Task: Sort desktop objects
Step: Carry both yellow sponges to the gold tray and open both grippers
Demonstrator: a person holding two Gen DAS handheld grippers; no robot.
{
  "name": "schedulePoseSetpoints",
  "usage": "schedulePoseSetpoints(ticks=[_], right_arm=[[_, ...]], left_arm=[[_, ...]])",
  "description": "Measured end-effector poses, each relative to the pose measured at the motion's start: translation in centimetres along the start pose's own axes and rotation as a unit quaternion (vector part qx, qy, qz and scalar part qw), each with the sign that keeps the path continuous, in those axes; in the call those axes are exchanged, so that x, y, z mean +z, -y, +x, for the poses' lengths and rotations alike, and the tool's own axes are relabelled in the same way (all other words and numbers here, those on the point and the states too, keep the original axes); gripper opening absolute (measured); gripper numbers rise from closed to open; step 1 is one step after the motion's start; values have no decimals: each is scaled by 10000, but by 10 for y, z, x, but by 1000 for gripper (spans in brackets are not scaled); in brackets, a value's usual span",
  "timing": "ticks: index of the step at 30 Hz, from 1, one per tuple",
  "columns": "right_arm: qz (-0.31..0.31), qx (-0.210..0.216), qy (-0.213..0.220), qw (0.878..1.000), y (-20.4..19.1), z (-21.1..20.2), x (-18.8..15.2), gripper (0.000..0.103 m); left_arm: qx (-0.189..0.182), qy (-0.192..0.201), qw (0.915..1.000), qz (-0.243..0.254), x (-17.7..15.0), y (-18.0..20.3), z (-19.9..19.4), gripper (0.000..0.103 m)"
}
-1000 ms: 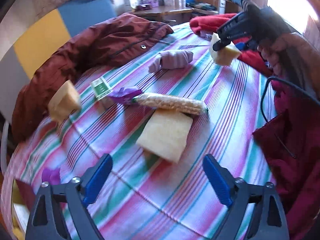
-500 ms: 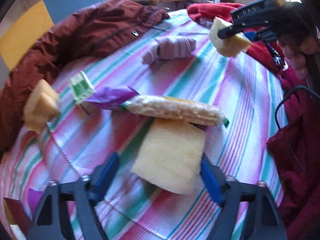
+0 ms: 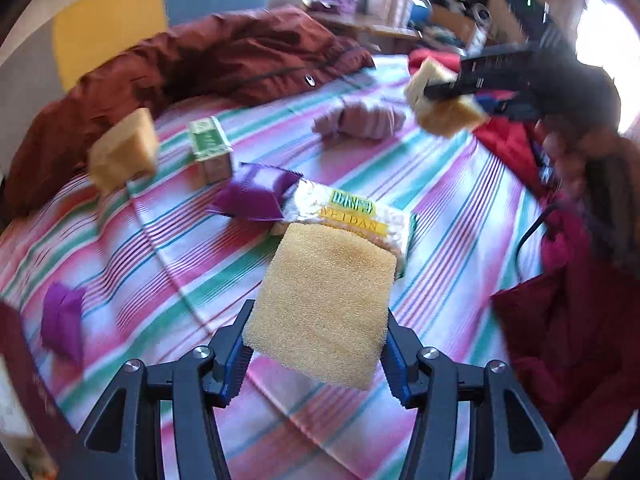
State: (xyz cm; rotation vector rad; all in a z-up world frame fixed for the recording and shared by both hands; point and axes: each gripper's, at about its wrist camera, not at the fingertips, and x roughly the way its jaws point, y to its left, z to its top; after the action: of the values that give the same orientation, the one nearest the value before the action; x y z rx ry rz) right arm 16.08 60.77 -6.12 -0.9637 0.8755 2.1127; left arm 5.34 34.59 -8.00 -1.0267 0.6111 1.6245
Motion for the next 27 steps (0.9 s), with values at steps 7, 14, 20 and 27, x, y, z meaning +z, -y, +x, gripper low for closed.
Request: schedulePoseSetpoints(ticks=[7, 14, 20, 27], right_arm=[[-903, 559, -16, 9943, -43, -5, -15, 42], [-1307, 819, -111, 9880, -71, -14, -31, 42], [-1865, 949, -160, 9777, -119, -34, -44, 42], [-2571, 1544, -242, 9537, -206, -53, -69, 42]], left_arm=[[220, 522, 9954, -770, -22, -22, -52, 57], [584, 908, 9837, -1439, -60, -63, -101, 57], [935, 1170, 9660, -2107, -94, -106, -130, 57], [1375, 1425, 9360, -2909, -137, -161, -165, 57]])
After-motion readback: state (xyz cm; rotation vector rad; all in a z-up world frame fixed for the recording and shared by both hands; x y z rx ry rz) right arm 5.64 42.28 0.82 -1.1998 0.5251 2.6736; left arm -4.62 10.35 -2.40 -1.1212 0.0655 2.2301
